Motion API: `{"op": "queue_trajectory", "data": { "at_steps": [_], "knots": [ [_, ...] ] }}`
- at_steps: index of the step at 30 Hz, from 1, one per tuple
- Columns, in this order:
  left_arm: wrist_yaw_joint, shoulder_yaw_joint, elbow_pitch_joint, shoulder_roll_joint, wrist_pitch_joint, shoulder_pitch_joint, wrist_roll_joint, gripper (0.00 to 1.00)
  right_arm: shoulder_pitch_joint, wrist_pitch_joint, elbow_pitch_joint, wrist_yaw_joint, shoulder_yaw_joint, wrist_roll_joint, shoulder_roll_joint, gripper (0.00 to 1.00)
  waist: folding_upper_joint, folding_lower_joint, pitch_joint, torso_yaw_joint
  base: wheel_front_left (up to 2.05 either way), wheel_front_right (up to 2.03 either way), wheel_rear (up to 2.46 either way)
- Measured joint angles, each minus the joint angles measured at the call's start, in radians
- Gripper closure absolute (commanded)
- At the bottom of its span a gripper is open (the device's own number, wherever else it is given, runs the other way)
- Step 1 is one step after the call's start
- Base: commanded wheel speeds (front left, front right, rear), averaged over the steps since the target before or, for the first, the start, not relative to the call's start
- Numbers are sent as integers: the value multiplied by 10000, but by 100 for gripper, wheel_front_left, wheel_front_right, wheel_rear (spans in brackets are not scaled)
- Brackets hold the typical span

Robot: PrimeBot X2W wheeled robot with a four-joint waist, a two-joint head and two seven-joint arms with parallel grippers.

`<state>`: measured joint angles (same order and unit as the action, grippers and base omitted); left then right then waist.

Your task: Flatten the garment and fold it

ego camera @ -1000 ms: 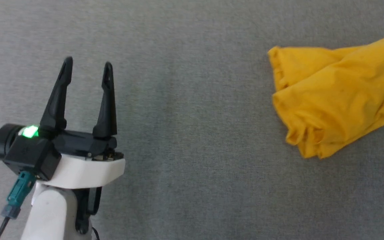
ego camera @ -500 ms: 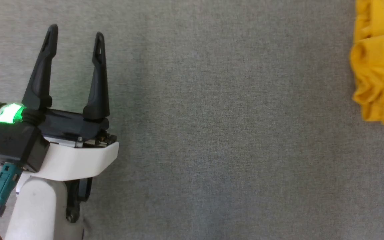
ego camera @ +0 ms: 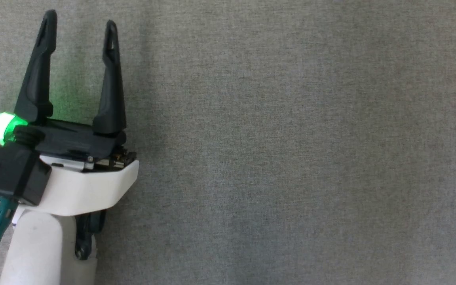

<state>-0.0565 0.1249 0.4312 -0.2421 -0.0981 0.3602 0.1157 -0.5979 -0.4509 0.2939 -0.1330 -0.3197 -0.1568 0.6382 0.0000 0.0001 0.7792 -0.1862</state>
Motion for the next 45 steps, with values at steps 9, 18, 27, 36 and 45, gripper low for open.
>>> {"op": "queue_trajectory", "data": {
  "at_steps": [9,18,27,36,45],
  "knots": [
    [-73,-25,-42,157,-249,-13,261,0,-341,696,759,0,428,-29,82,0,0,0,-235,42,0,0,0],
    [-173,79,-508,182,-777,-269,222,0,-318,1214,1016,2,627,-259,159,0,0,0,-972,242,0,0,0],
    [-420,128,-1099,326,-1066,-1197,245,0,632,1708,211,2,709,-439,-291,0,0,-2,-2237,577,0,0,0],
    [-606,-102,-1241,431,-1195,-2233,671,0,1806,2800,-2098,2,418,-491,-2209,0,0,-3,-3689,1008,0,0,0],
    [-767,-265,-1231,493,-1283,-3193,930,0,3585,3202,-4199,2,654,-132,-4075,0,0,-3,-4967,1497,0,0,0]
  ]
}}
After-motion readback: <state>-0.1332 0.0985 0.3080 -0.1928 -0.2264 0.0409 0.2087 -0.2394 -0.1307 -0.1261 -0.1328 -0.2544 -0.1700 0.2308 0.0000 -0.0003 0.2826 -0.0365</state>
